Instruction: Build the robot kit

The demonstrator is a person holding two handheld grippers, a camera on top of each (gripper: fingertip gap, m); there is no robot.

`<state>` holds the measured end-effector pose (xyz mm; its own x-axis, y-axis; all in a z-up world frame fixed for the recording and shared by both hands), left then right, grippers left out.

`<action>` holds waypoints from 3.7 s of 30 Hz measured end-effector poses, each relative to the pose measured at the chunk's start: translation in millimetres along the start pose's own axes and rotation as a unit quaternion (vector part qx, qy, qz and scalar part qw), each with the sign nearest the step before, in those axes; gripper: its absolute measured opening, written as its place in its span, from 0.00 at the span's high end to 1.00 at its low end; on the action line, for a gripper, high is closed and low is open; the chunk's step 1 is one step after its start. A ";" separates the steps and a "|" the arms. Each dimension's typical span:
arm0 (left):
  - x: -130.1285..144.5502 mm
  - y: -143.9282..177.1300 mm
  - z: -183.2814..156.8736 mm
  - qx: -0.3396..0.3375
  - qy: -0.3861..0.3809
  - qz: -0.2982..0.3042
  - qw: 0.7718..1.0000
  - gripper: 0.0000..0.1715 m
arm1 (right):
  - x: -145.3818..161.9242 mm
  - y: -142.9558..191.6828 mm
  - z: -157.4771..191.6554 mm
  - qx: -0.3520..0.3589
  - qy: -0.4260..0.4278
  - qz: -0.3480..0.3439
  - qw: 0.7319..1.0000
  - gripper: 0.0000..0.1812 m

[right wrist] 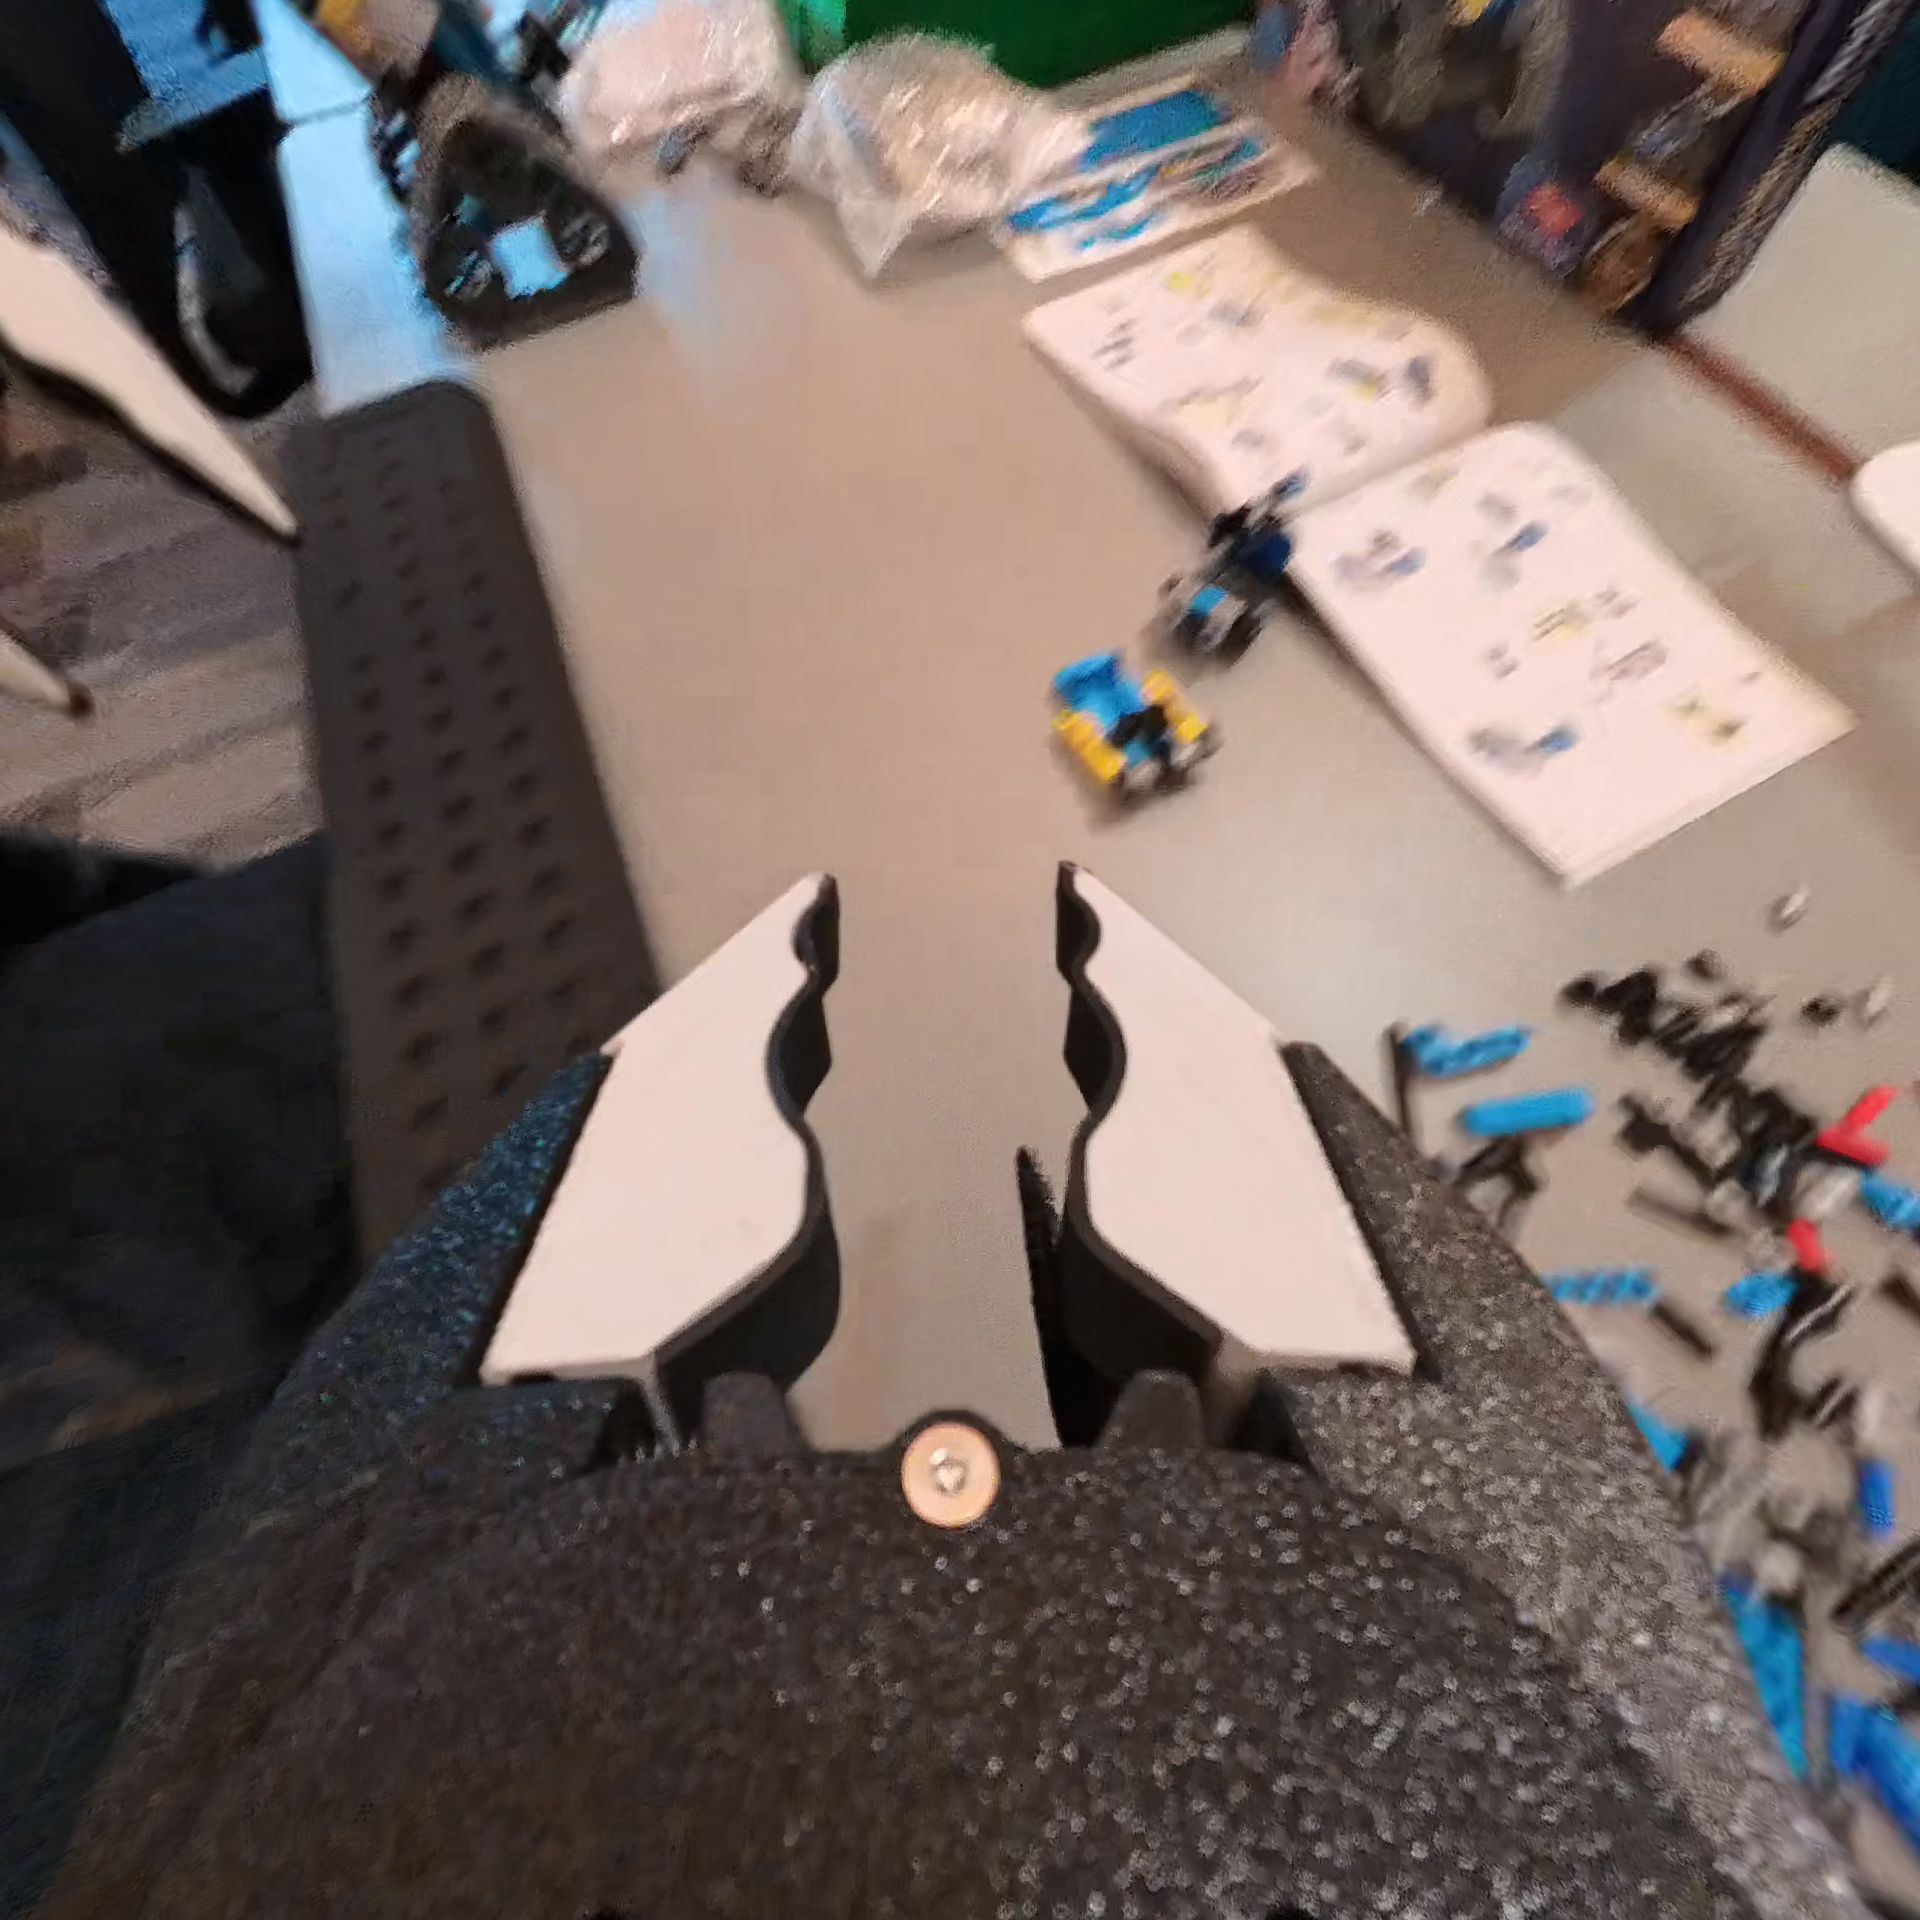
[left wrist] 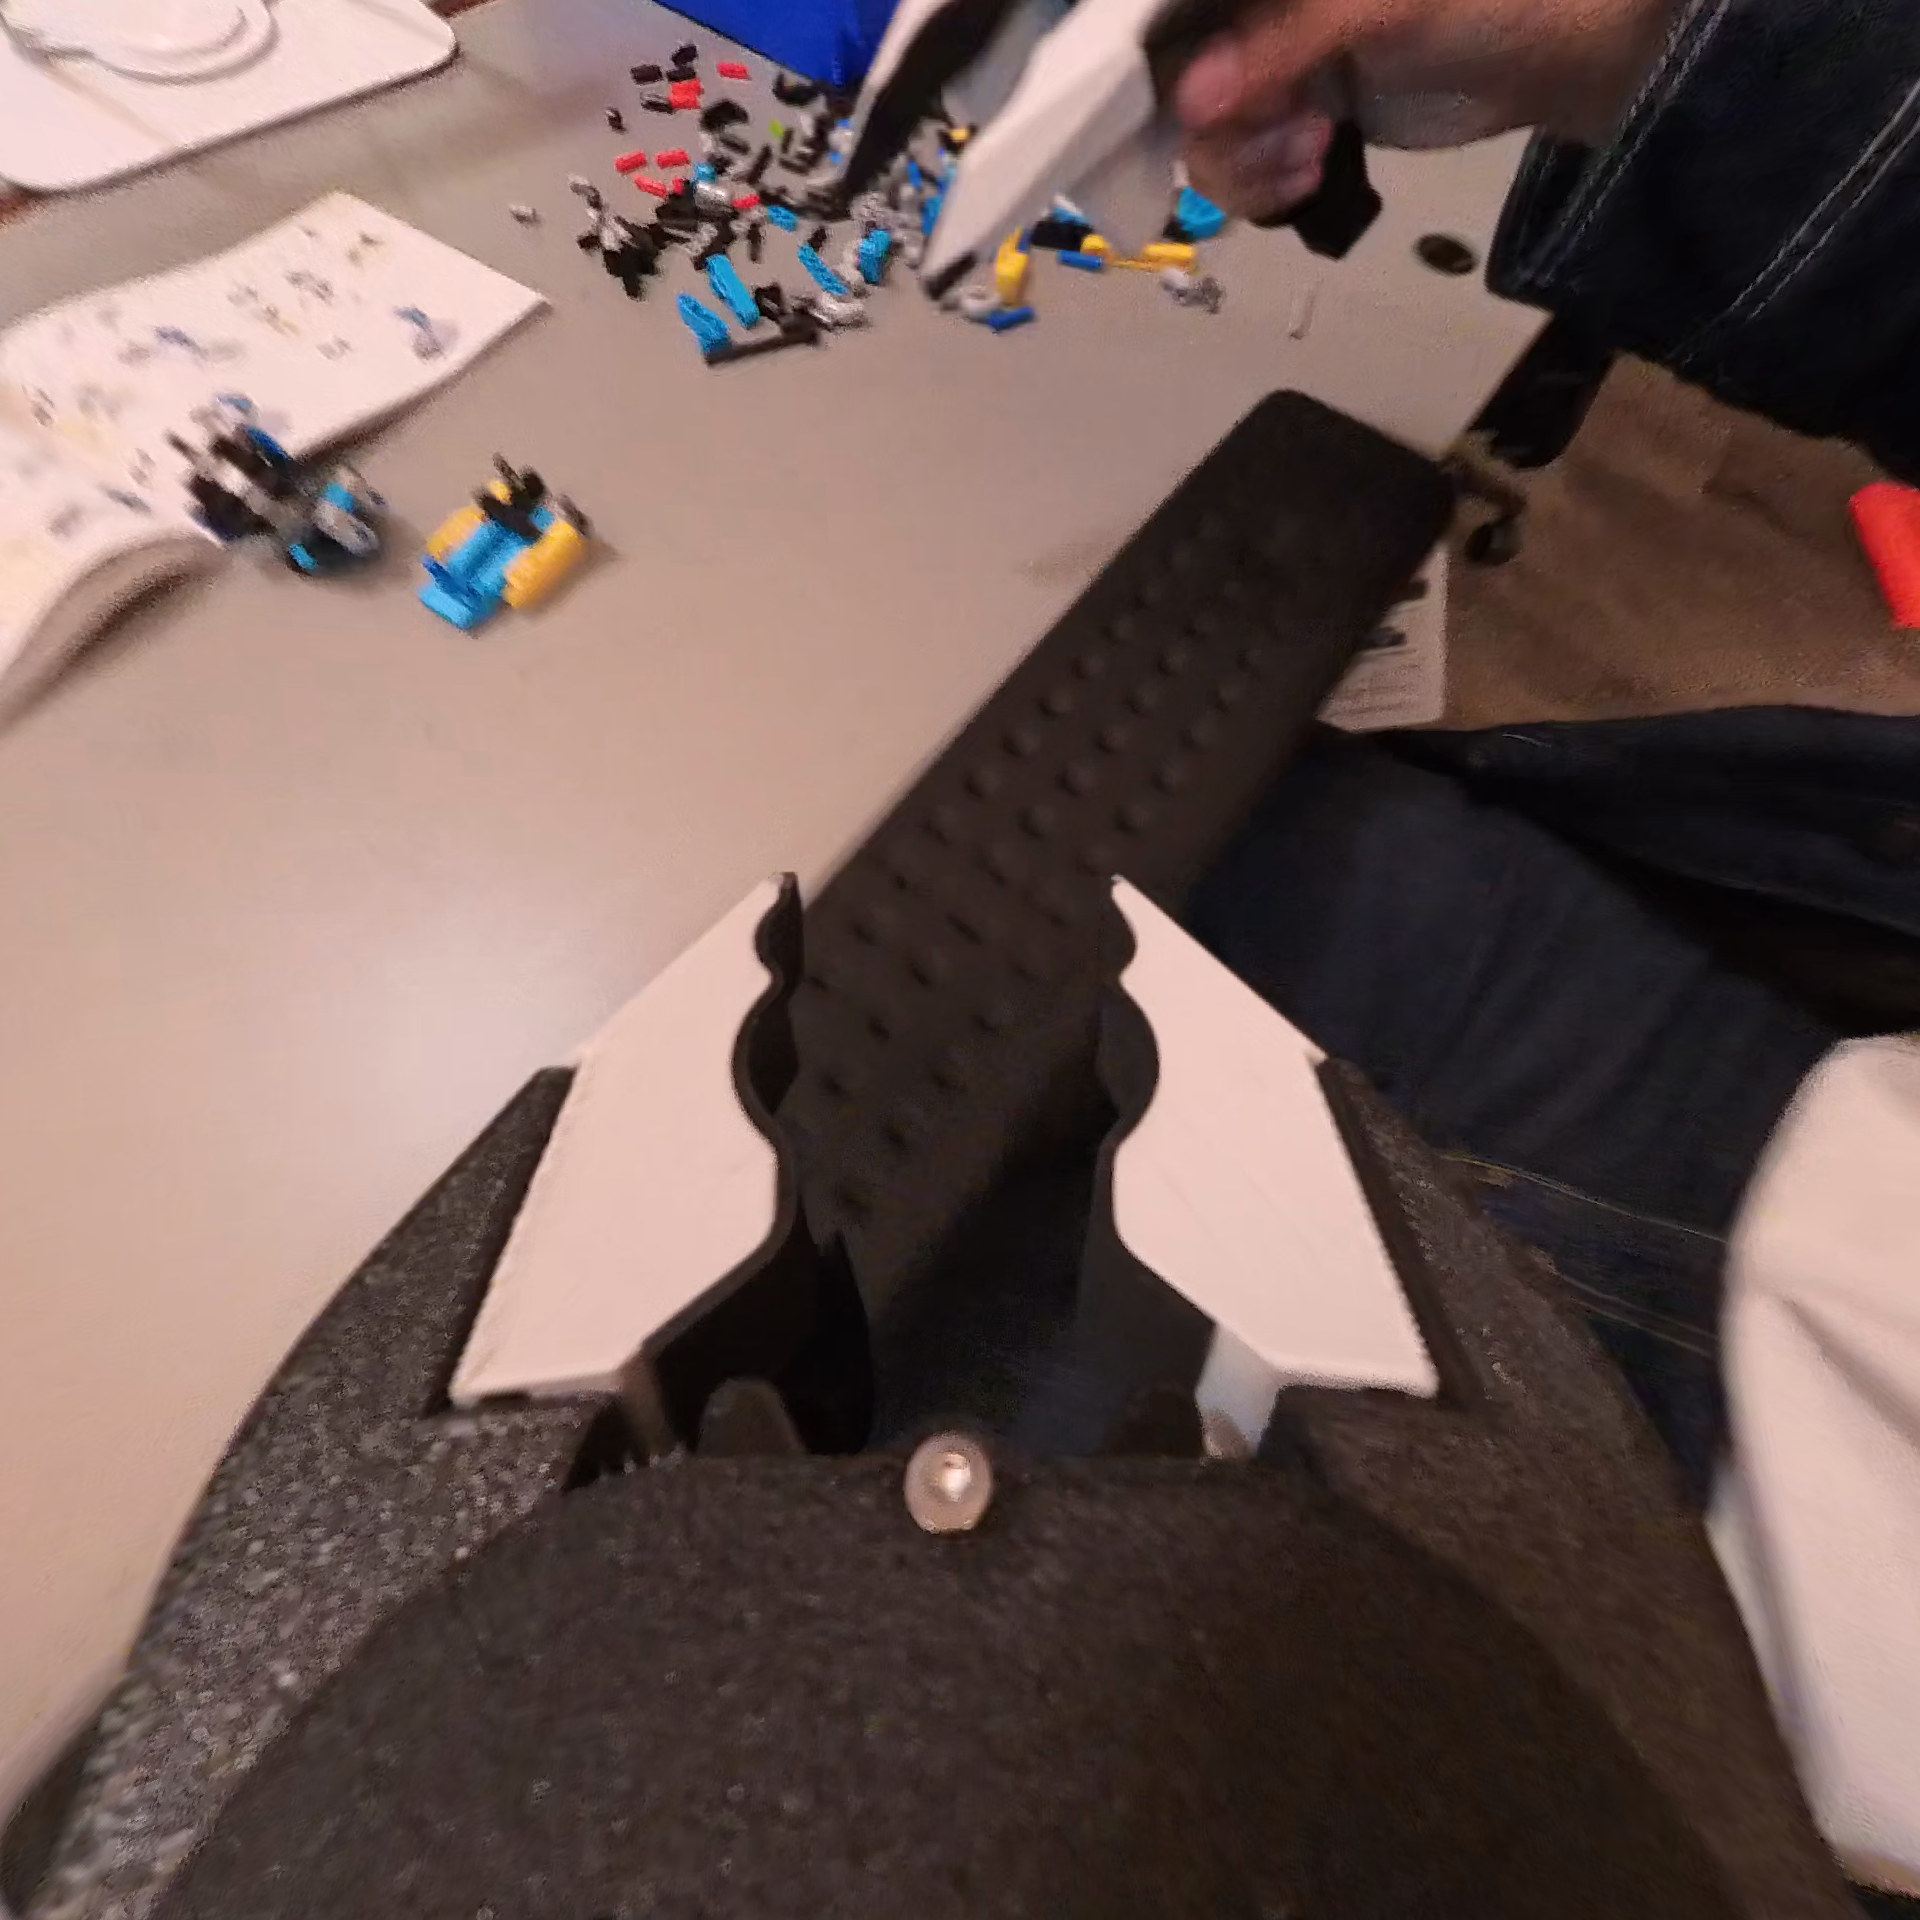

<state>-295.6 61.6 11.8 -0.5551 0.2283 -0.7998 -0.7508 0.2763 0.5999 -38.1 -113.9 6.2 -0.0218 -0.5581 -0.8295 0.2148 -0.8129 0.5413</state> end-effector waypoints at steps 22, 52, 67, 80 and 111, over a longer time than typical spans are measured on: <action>-60.4 -196.8 162.6 0.067 -0.189 0.019 0.979 0.74 | -12.3 -49.9 -115.2 0.004 -0.176 -0.325 0.929 0.88; -58.4 -214.4 158.4 0.165 -0.046 -0.041 0.984 0.86 | -14.5 -62.8 -101.3 0.074 -0.009 -0.248 0.966 0.85; -87.2 -178.4 176.4 0.404 0.261 -0.201 0.853 0.87 | -23.5 -68.4 -43.7 0.155 0.236 -0.260 0.923 0.73; -89.1 -170.0 168.0 0.487 0.272 -0.172 0.812 0.87 | -26.2 -53.0 -29.9 0.116 0.279 -0.271 0.914 0.87; -89.0 -187.9 147.9 0.458 0.304 -0.221 0.805 0.87 | -34.5 -60.2 -33.8 0.142 0.205 -0.285 0.926 0.74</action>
<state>-52.2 127.4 -27.1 -0.5875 -0.5043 -0.6328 -0.4986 0.8416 -0.2077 -17.2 -40.1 -2.4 0.3322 0.0370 -0.9425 0.0156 -0.9993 -0.0337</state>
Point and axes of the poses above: each gripper's, where its closed fingertips meet, y back along the fingers, x out of its underside, z = x × y across the jaws, the point moved 10 cm from there along y, back along the fingers, and after that the axes turned 7 degrees about -x, right-handed, at the moved point
